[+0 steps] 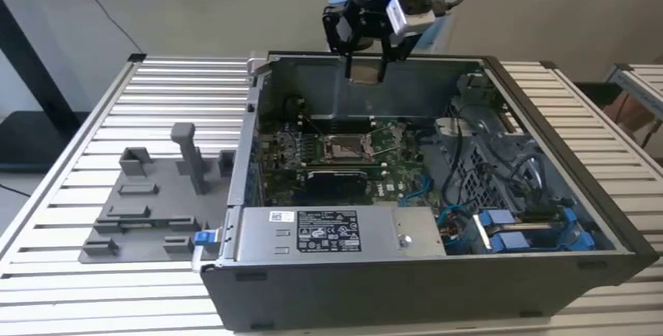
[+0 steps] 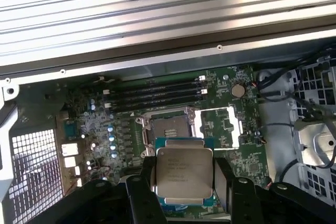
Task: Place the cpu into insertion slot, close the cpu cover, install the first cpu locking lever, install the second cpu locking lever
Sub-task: 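Place the cpu into insertion slot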
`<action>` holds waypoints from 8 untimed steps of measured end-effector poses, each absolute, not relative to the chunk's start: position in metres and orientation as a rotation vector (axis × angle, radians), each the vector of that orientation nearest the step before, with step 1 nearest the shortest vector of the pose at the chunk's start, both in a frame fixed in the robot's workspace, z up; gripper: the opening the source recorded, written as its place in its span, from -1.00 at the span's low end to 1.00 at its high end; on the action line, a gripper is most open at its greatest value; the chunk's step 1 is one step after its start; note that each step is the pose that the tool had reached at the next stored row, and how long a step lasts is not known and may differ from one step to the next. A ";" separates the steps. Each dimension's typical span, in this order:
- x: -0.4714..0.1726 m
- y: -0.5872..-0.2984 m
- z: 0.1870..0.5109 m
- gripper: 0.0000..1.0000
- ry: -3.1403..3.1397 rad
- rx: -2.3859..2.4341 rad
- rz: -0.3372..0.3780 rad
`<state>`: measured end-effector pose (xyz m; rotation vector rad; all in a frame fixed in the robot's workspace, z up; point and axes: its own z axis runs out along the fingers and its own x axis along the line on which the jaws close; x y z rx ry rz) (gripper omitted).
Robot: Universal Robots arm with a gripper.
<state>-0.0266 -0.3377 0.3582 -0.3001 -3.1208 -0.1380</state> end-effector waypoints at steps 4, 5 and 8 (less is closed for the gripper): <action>-0.027 -0.338 0.357 0.08 -3.112 -0.359 -0.137; -0.027 -0.338 0.357 0.08 -3.109 -0.375 -0.137; -0.027 -0.338 0.356 0.08 -3.102 -0.423 -0.137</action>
